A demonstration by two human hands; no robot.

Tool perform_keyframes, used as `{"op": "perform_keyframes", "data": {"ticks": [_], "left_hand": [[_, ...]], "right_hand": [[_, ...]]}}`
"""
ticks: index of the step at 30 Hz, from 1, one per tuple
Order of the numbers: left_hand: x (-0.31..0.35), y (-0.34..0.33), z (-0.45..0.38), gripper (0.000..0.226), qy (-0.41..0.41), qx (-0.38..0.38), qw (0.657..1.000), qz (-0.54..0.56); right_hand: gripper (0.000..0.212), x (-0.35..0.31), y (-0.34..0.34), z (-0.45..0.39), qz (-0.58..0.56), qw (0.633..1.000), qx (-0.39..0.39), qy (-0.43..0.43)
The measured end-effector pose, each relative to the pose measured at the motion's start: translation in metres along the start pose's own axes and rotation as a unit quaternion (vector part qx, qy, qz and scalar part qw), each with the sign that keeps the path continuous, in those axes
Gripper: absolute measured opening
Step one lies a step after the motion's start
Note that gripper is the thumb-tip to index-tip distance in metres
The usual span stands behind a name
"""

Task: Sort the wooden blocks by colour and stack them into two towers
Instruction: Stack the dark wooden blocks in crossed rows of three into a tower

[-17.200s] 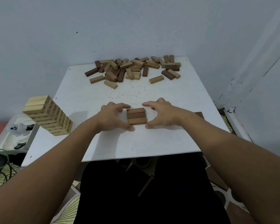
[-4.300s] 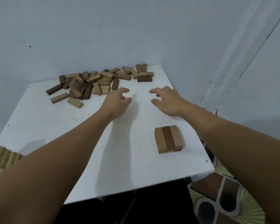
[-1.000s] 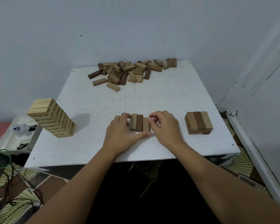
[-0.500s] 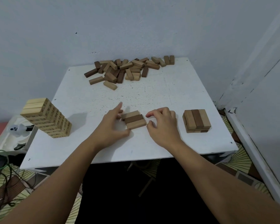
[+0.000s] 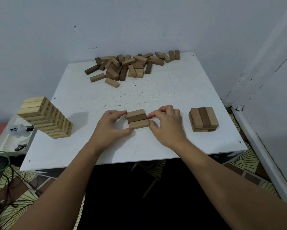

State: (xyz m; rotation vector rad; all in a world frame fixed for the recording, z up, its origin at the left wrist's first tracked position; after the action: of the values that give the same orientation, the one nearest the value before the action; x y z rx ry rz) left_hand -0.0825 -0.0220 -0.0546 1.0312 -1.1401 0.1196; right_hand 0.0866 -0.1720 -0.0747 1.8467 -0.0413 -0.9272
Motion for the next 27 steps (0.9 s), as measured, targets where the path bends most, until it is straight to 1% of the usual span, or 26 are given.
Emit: {"op": "perform_keyframes", "data": {"ticks": [5,12,18,20,23,27], "left_hand": [[0.0004,0.0028,0.0012,0.080,0.001,-0.004,1.000,-0.001],[0.0014,0.0010,0.0008,0.066,0.008,-0.018,1.000,0.009],[0.0026,0.0017,0.0031,0.072,0.003,-0.003,1.000,0.006],[0.0010,0.0012,0.0033,0.067,0.004,0.006,1.000,0.013],[-0.0007,0.0009,0.0031,0.053,0.007,0.012,1.000,0.014],[-0.0001,0.0011,0.0019,0.038,-0.004,0.012,1.000,0.008]], "right_hand": [[0.022,-0.0003,0.0002,0.0004,-0.003,1.000,-0.003,0.002],[0.023,0.0003,0.0009,0.0013,-0.017,1.000,-0.002,0.002],[0.022,-0.0017,0.0029,0.0021,-0.029,0.999,-0.008,-0.010],[0.017,-0.0023,0.0032,0.0027,-0.032,0.999,-0.003,-0.014],[0.009,-0.0028,0.0029,0.0040,-0.038,0.999,-0.005,-0.011],[0.009,-0.0023,0.0023,0.0029,-0.029,1.000,-0.008,-0.005]]}}
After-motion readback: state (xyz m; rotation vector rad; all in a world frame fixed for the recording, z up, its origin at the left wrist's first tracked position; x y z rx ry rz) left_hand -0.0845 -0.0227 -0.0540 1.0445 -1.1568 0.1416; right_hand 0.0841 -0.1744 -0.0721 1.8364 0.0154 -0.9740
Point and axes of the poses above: each hand's wrist, its own z-axis away from the middle knuckle, its own y-axis out of the back of the hand, x = y × z, the point moved 2 cm from there along -z, towards the middle knuckle, and after that the axes turned 1 degree about y, right-handed, at the moved point
